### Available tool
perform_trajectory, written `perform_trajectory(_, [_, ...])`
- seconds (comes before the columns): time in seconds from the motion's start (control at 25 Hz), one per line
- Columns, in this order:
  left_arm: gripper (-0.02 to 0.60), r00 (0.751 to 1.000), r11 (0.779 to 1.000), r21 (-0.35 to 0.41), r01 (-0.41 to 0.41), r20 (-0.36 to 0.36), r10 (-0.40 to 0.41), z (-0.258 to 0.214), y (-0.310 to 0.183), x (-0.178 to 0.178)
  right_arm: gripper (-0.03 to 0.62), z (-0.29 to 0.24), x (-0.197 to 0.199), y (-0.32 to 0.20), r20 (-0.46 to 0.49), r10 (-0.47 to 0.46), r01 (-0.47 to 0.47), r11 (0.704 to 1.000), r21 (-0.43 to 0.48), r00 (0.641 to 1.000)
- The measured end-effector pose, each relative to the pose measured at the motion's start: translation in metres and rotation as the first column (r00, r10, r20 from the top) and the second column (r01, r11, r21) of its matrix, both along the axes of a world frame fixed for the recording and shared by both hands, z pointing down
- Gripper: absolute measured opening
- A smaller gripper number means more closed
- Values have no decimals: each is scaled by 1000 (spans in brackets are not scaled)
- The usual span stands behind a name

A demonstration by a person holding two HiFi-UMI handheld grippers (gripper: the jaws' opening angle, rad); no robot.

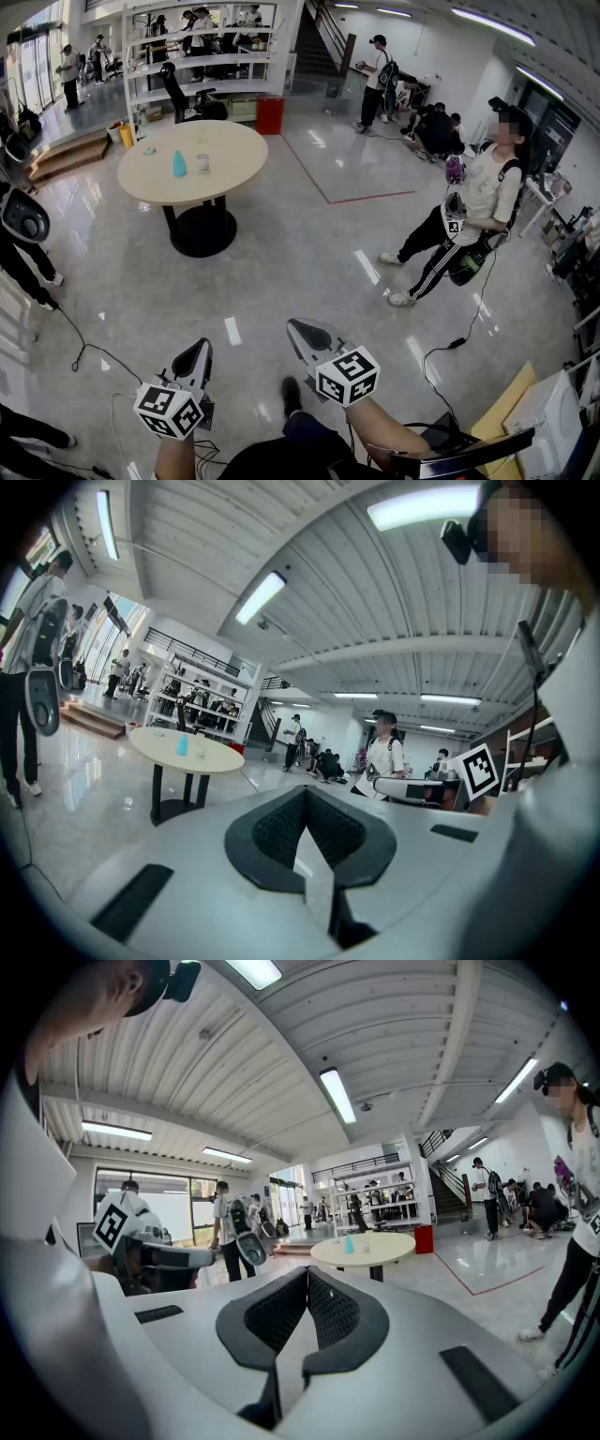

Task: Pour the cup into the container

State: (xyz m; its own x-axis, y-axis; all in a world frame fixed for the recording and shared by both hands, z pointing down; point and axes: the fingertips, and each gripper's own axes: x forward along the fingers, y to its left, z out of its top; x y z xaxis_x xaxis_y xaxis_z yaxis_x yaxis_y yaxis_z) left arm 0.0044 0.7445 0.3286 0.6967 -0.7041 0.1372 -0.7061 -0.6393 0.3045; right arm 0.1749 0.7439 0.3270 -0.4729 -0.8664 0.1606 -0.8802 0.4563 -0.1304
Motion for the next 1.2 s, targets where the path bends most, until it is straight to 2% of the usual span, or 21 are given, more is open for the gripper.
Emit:
perform_trajectory(0.32, [-6, 999, 998, 22, 52, 3, -52, -5, -96, 28, 3, -3, 44, -104, 39, -9, 8, 999, 32, 999])
perform_trajectory(0.68, [-6, 991, 990, 46, 132, 15, -132, -18, -224, 60, 3, -9, 85, -243, 12, -87, 86, 994, 64, 996])
perform_trajectory(0.92, [-7, 987, 988, 34, 154, 30, -155, -3, -288, 47, 5, 6, 76, -311, 25, -90, 88, 994, 59, 996])
perform_trajectory(1.04, [-6, 987, 987, 35, 158, 24, -159, 3, -334, 51, 5, 12, 80, -353, 17, -96, 95, 994, 60, 995])
perform_trajectory(1.2, [-6, 989, 989, 44, 142, 25, -143, 18, -394, 38, 5, 22, 64, -413, 1, -88, 88, 993, 77, 996])
